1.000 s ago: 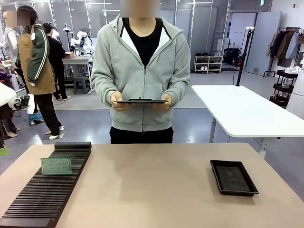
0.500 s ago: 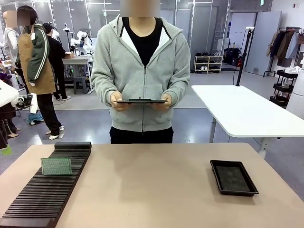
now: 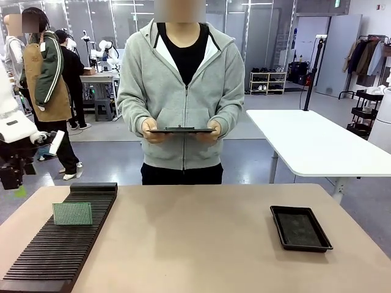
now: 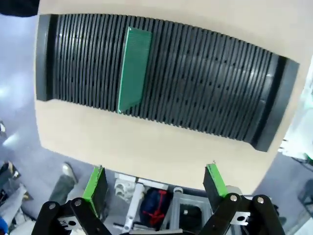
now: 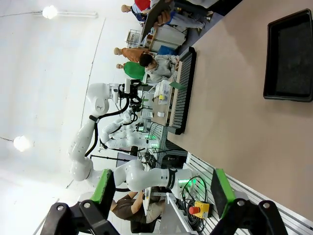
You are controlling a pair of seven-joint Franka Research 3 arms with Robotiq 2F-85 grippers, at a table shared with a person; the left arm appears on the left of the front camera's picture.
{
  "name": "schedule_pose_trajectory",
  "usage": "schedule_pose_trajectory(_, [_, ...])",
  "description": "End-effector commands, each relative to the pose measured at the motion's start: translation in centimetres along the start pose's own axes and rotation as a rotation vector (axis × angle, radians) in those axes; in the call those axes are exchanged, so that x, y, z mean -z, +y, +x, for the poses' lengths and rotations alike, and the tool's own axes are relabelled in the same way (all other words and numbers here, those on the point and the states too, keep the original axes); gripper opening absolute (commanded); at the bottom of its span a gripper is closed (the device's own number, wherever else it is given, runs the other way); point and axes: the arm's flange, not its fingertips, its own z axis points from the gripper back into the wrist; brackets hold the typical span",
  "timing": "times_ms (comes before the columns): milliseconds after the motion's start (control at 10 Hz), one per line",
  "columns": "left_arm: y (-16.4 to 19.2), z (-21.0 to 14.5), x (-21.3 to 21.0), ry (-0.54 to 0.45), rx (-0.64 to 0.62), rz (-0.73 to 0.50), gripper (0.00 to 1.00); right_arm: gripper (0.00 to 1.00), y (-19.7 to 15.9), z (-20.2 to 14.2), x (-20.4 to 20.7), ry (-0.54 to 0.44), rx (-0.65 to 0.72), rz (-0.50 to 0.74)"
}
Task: Inspect the PCB.
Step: Pick up the Blank PCB and present it to the human.
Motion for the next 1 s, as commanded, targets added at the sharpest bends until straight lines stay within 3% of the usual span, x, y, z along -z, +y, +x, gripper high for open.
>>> schedule_pose_trajectory(0, [2.3,-0.1,1.1,-0.028,0.075,0.005,1.0,1.0,0.1,-0.1,-0.2,0.008,-0.004,0.002])
schedule_pose_trajectory(300, [4.7,-0.6,4.8,-0.085,0.082,-0.069,1.0,1.0,0.1,-0.1,-0.2,0.008,-0.004,0.002])
schedule_pose_trajectory(400, [5.2,-0.8,5.6,-0.149,0.134,-0.075,1.0,1.0,0.1,-0.1,-0.2,0.008,-0.004,0.002])
schedule_pose_trajectory(900, [7.9,0.8,10.4,-0.126,0.073,-0.179,1.0,1.0,0.1,-0.1,-0.2,0.008,-0.004,0.002])
